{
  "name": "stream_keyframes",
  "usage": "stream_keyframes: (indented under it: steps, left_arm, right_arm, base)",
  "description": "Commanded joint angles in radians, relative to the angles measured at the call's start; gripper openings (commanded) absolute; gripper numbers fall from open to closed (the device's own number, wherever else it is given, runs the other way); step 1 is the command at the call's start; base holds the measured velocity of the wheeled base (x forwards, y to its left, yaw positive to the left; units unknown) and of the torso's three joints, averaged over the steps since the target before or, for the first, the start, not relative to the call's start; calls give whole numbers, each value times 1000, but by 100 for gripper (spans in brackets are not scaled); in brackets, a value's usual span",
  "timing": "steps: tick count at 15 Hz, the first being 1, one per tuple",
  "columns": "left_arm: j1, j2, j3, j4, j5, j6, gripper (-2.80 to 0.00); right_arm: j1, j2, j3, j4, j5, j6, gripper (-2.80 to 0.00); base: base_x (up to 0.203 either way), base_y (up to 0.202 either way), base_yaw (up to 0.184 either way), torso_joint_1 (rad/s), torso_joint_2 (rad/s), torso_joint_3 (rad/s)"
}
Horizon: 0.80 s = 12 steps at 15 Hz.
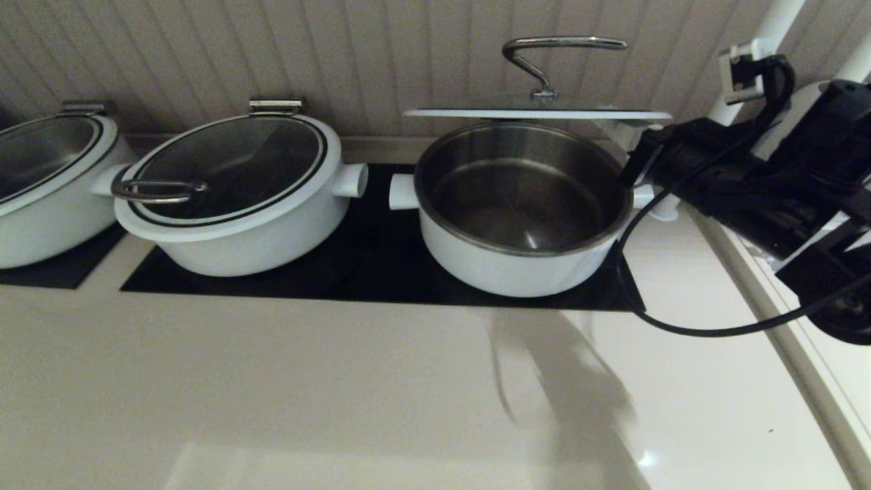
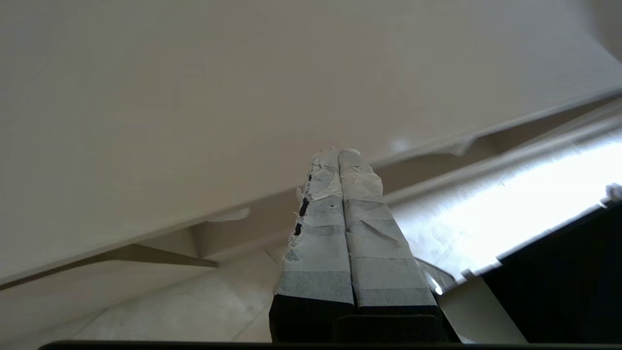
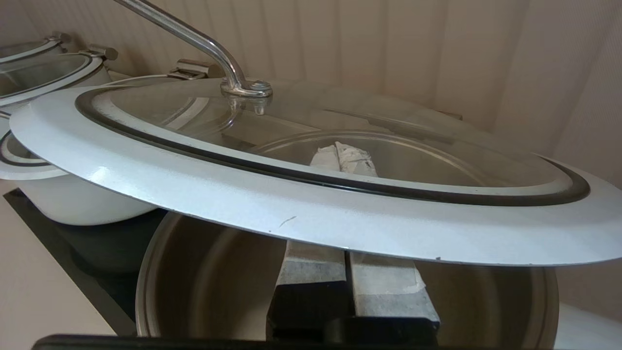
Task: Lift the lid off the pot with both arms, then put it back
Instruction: Open the pot lid completely
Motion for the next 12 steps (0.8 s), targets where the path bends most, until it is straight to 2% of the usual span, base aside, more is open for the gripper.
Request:
stream_keyframes:
  steps: [1,2,4,5,6,8,9,11,12]
  left_arm:
    - [0,6,5,-11,9,29,-280]
    - [0,6,12,-35,9,116,-280]
    - [0,6,34,-109,11,375,-280]
    - [0,7,44,-137,22,478,-280]
    - [0,7,54,-131,50,498,-280]
    - [0,7,65,-122,77,375,-280]
    - [0,6,66,-116,79,294,-280]
    - [0,6,68,-100,105,89,-280]
    - [0,6,68,-99,142,55,-280]
  right_arm:
    - [1,-3,1,-7,2,0,-280]
    - [1,-3,1,-7,2,0,-280]
    - [1,-3,1,-7,2,0,-280]
    - [1,-3,1,-8,2,0,-280]
    - [1,-3,1,-7,2,0,-280]
    - [1,-4,5,-8,2,0,-280]
    - [1,-6,7,-8,2,0,-280]
    - [1,-7,5,-8,2,0,-280]
    - [1,-7,6,-8,0,0,-280]
  base:
    - [0,0,0,0,0,0]
    - [0,0,0,0,0,0]
    - [0,0,0,0,0,0]
    - [0,0,0,0,0,0]
    - [0,0,0,0,0,0]
    - [0,0,0,0,0,0]
    - [0,0,0,0,0,0]
    - [0,0,0,0,0,0]
    - [0,0,0,0,0,0]
